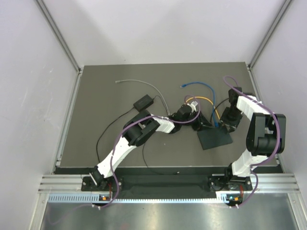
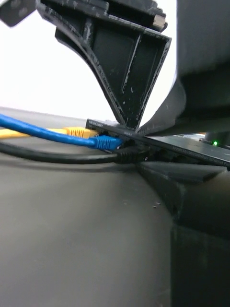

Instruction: Pull the plug from the switch port

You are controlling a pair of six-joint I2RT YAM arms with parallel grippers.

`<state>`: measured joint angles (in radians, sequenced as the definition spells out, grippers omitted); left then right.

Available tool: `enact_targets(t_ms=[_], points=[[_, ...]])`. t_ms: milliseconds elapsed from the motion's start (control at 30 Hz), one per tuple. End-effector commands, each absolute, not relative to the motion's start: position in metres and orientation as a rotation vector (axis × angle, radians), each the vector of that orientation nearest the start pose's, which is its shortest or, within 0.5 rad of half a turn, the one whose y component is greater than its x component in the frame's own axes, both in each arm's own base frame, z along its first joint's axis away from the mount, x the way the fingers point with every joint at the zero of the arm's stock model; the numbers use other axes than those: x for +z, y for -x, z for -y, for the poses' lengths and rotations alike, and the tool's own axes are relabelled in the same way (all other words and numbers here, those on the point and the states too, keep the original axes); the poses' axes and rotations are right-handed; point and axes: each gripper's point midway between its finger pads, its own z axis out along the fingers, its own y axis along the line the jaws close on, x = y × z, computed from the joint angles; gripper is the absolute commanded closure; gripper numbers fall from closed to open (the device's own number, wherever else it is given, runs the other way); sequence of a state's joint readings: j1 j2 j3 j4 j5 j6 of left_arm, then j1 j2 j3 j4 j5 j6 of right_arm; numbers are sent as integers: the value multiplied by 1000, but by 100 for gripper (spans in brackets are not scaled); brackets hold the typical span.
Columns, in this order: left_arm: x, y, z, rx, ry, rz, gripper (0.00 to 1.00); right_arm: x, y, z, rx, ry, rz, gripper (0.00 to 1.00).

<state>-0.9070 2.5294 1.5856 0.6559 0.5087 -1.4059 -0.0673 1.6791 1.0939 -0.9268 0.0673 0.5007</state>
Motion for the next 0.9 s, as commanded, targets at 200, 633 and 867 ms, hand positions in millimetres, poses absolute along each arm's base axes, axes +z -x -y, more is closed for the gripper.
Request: enact_targets(t_ms=[200, 633, 867], points=[[-47, -248, 557, -1670, 328, -2759, 79, 18, -268, 20, -189, -818, -2956, 53], [-70, -241, 537, -1695, 566, -2716, 100, 29, -272, 17, -171, -753, -2949, 52], [-41, -250, 549, -1713, 586, -2658, 100, 61, -282, 9, -126, -874, -2859, 47]])
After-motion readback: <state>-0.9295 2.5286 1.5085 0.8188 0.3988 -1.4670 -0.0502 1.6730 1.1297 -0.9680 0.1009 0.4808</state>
